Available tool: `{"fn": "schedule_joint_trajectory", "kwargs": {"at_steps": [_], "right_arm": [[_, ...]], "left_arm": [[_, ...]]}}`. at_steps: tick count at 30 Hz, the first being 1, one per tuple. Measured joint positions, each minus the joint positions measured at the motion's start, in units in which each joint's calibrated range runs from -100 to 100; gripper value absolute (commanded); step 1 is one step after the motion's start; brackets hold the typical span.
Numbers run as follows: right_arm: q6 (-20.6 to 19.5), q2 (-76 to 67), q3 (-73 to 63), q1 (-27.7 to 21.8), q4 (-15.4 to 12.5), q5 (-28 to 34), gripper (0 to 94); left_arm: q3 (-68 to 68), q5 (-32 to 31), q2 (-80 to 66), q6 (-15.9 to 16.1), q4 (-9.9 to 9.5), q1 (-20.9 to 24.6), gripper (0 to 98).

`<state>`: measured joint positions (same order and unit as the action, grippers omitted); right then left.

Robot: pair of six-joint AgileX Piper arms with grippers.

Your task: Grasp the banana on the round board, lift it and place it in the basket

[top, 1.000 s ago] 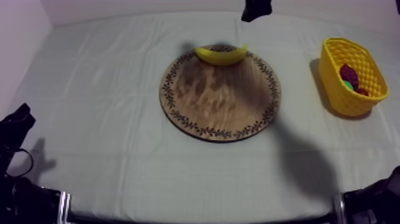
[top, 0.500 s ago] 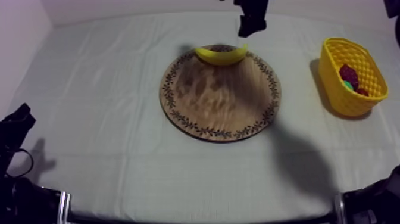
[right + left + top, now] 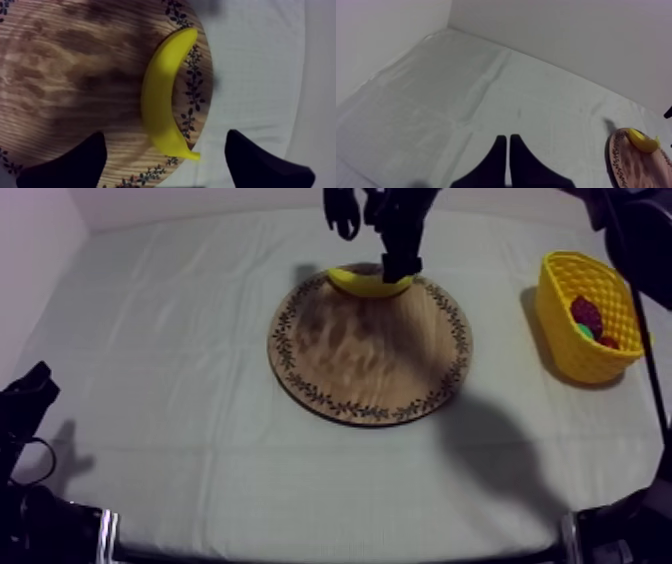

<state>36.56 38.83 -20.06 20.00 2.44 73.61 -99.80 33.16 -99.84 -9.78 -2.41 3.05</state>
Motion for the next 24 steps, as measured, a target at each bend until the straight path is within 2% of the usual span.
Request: {"fn": "schedule_joint_trajectory", "kwargs": {"at_steps": [7,17,24], "right_arm": [[-0.14,4.14,-0.63,0.38,1.11,-4.25,80.6],[-0.74,9.52,-3.54,1.24,2.12,-6.86,77.7],[-1.55,12.11,-4.98,1.27,2.57,-7.92,62.6]], "left_arm": [[0.00,0.00,0.00,0.00,0.00,0.00,0.1],[0.00,0.00,0.00,0.00,0.00,0.00,0.1],[0.00,0.00,0.00,0.00,0.00,0.00,0.1]]}}
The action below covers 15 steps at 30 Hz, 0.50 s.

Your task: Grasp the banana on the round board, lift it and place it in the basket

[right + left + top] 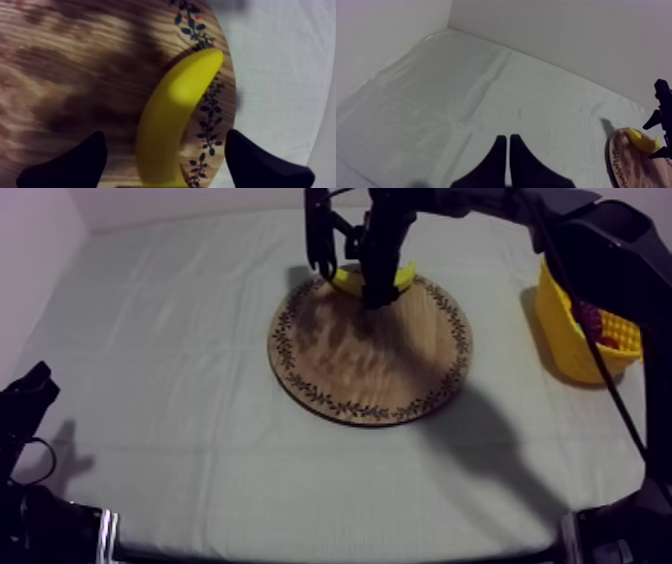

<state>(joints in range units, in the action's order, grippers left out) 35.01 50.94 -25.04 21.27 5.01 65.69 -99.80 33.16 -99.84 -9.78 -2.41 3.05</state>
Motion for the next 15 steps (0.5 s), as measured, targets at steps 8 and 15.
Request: {"fn": "schedule_joint_trajectory", "kwargs": {"at_steps": [8,15], "right_arm": [[-0.72,1.74,-0.67,-0.42,0.38,-1.63,44.2],[-0.84,2.22,-0.67,-0.58,0.87,-2.50,32.8]], "left_arm": [[0.00,0.00,0.00,0.00,0.00,0.00,0.1],[0.00,0.00,0.00,0.00,0.00,0.00,0.1]]}}
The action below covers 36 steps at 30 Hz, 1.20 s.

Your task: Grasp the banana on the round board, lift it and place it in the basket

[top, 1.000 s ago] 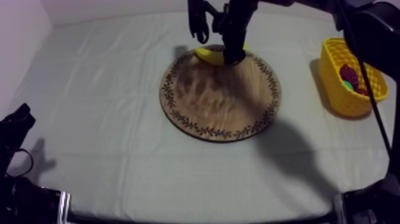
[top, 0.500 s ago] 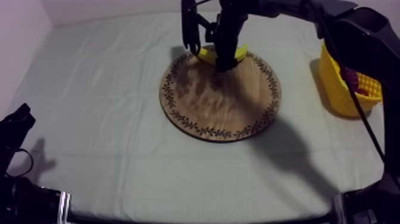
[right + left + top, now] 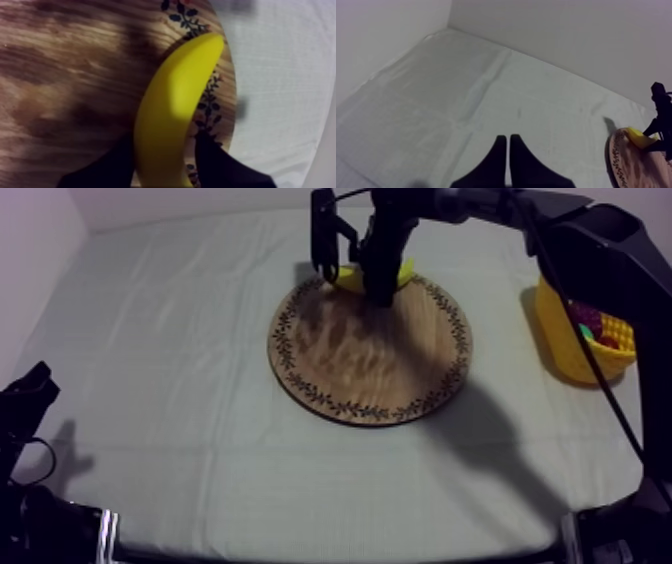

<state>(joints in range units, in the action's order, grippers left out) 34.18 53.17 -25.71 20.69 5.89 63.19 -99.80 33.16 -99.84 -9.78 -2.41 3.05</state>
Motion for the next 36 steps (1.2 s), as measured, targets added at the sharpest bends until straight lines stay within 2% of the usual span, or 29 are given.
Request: {"fn": "schedule_joint_trajectory", "kwargs": {"at_steps": [17,36], "right_arm": [[-0.51,-0.13,1.90,-0.15,0.83,-2.89,23.3],[0.49,-15.99,5.06,-0.32,-0.95,2.53,23.5]], "left_arm": [[0.00,0.00,0.00,0.00,0.00,0.00,0.1],[0.00,0.00,0.00,0.00,0.00,0.00,0.1]]}}
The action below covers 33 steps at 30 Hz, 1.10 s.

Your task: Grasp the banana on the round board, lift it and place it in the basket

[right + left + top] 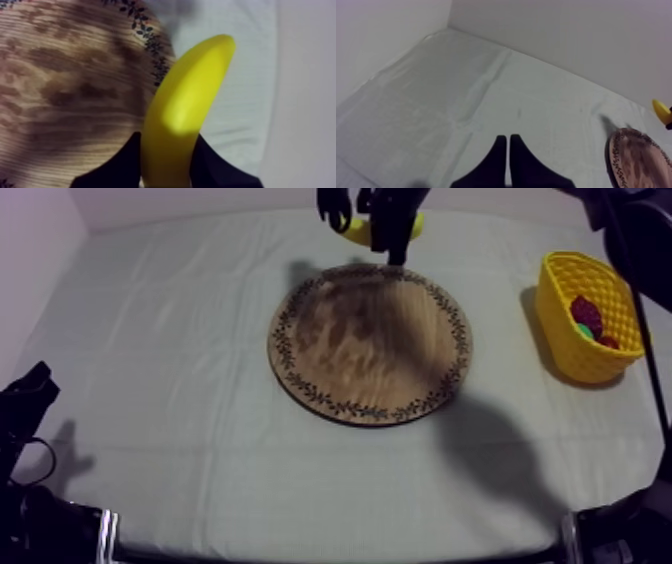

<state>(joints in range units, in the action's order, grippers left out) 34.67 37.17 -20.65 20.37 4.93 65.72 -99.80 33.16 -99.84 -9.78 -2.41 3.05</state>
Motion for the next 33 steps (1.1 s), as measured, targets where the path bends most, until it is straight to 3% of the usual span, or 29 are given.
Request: {"fn": "schedule_joint_trajectory", "kwargs": {"at_steps": [24,33], "right_arm": [[-5.38,-19.42,5.78,1.96,-0.85,7.22,24.4],[-9.79,-23.89,8.93,-1.07,0.26,10.28,24.6]], "left_arm": [[0.00,0.00,0.00,0.00,0.00,0.00,0.1],[0.00,0.00,0.00,0.00,0.00,0.00,0.1]]}}
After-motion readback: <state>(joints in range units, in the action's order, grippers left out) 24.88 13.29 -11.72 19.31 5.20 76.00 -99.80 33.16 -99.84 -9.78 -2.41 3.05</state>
